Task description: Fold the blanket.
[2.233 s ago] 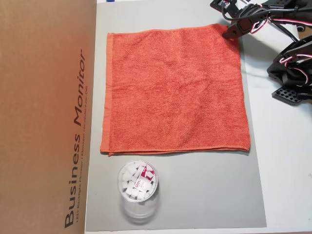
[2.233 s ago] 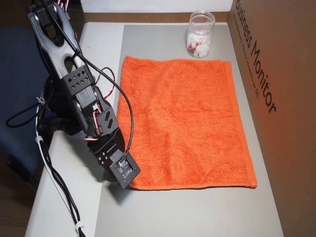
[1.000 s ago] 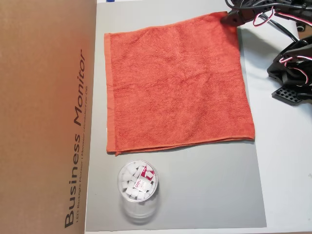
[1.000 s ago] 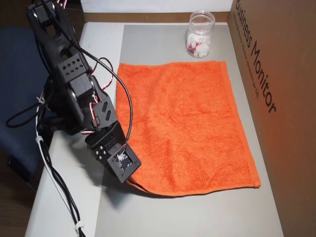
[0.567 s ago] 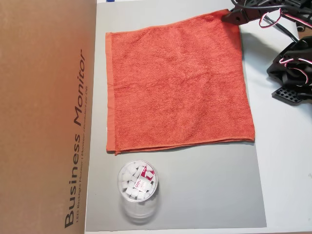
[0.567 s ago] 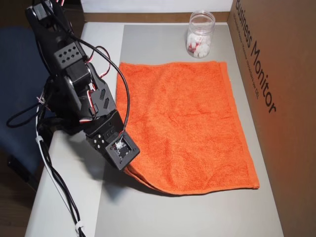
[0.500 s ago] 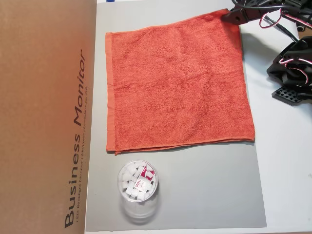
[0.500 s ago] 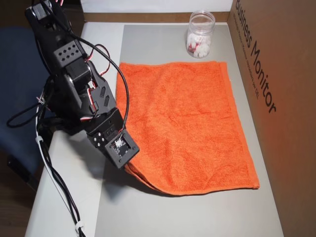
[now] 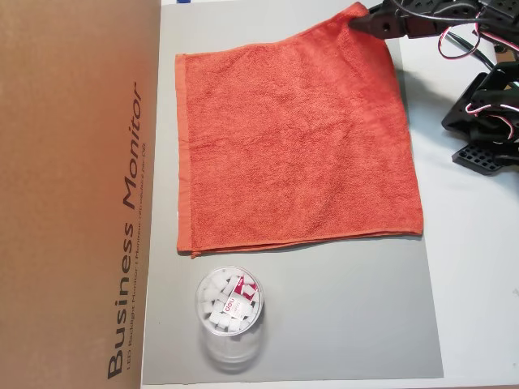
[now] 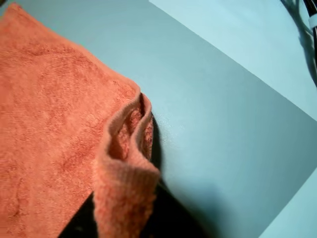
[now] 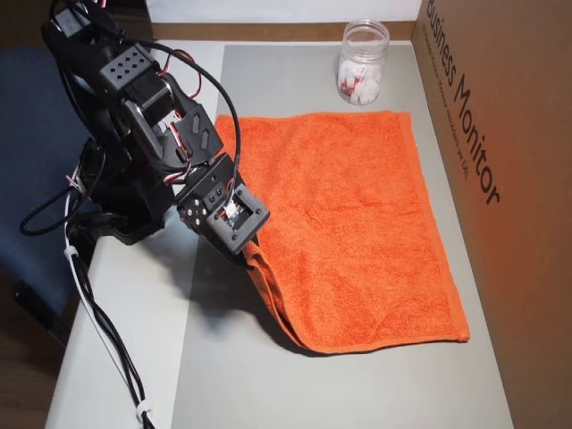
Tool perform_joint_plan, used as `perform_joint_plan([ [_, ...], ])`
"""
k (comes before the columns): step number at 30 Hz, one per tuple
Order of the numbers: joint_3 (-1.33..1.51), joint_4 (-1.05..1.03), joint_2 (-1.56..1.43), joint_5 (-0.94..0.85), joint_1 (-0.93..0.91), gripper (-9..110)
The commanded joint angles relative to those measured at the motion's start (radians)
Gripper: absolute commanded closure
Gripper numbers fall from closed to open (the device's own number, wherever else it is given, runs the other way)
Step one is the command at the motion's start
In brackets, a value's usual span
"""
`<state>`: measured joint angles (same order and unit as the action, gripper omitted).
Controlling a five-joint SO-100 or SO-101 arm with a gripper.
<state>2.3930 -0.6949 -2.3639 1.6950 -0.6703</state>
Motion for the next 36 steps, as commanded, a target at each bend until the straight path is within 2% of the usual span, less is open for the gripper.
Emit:
perform_joint_plan([
  [1,-0.083,-0.002,-0.031,0.029,0.037,102],
  [8,-0.183,0.000,-0.015,0.086,0.117,102],
  [23,-0.285,0.014,0.000,0.086,0.281,102],
  [36,-0.612,0.014,0.304,0.067,0.417,102],
])
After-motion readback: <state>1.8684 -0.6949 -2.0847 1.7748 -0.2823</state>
